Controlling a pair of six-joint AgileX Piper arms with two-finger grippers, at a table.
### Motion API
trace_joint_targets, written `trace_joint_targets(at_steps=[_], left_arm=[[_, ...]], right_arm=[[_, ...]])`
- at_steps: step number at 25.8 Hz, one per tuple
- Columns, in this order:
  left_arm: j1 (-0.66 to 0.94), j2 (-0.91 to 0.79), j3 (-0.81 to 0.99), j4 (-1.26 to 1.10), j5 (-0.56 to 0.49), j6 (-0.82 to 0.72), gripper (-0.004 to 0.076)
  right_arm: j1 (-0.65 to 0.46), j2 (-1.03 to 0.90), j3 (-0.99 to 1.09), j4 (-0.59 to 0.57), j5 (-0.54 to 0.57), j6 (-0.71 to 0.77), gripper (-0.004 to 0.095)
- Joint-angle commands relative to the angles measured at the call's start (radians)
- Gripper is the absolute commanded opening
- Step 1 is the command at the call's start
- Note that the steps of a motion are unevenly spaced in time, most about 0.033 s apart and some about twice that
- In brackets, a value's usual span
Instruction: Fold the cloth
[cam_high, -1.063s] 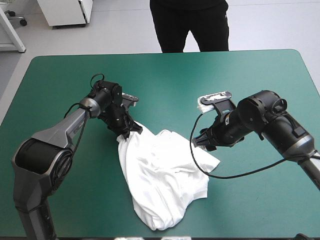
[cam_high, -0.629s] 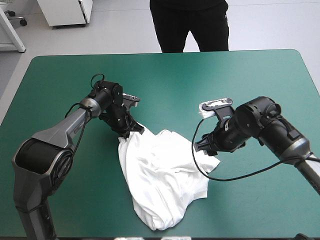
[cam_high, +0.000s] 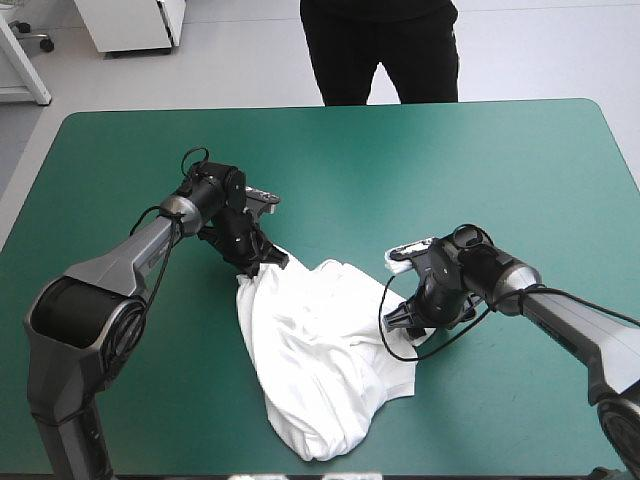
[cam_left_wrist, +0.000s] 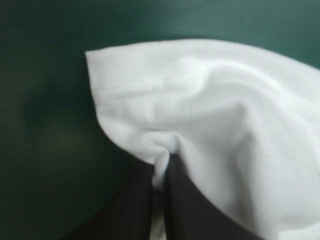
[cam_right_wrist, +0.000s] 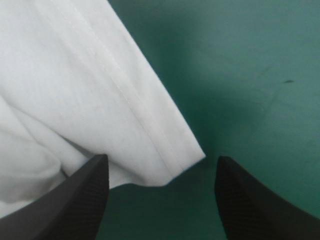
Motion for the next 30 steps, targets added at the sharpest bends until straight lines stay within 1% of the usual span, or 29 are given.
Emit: trace_joint_targets(at_steps=[1,4,6,7,9,10,15,19,22,26,30], left_arm=[[-0.006,-0.006,0.002,0.006,-0.007,-0.003,-0.0009],[-0.006,-0.006,0.002,0.001,-0.009,0.004,-0.0009],[-0.006,-0.006,0.002,0.0,-0.009,0.004,-0.0009],[-0.006,-0.006,0.002,0.0,-0.009,0.004,-0.0009],[-0.006,-0.006,0.002,0.0,-0.007,0.004,-0.0009],[-0.006,-0.006,0.002,0.0,-0.007,0.004,-0.0009],[-0.006,-0.012,0.002,-0.004,-0.007,0.004,-0.0009],[-0.006,-0.071,0.0,0.009,-0.007,0.004,-0.0009],[-0.006,-0.146,-0.028,0.067,0.007,0.004,-0.0009],[-0.006,-0.245,-0.109,0.131,0.041,-0.006,-0.0009],[-0.006,-0.332,-0.205,0.131,0.048,-0.013,-0.0009]], right_arm=[[-0.006,-0.003,0.006,0.025,-0.072,-0.002,0.0577],[-0.006,0.05,0.015,0.027,-0.1,0.002,0.0572],[-0.006,0.097,0.015,0.072,-0.082,0.002,0.0481],[-0.006,0.114,0.015,0.112,-0.069,-0.002,0.0354],[-0.002,0.109,0.015,0.176,-0.068,-0.049,0.0043],[-0.002,0.103,0.015,0.184,-0.067,-0.056,-0.0011],[-0.002,0.038,0.013,0.164,-0.052,-0.052,-0.0017],[-0.006,-0.057,0.013,0.141,-0.049,-0.022,-0.0017],[-0.006,-0.157,0.004,0.079,-0.035,0.021,-0.0017],[-0.006,-0.272,-0.059,-0.029,0.041,0.059,-0.0017],[-0.006,-0.353,-0.169,-0.148,0.105,0.087,-0.0017]])
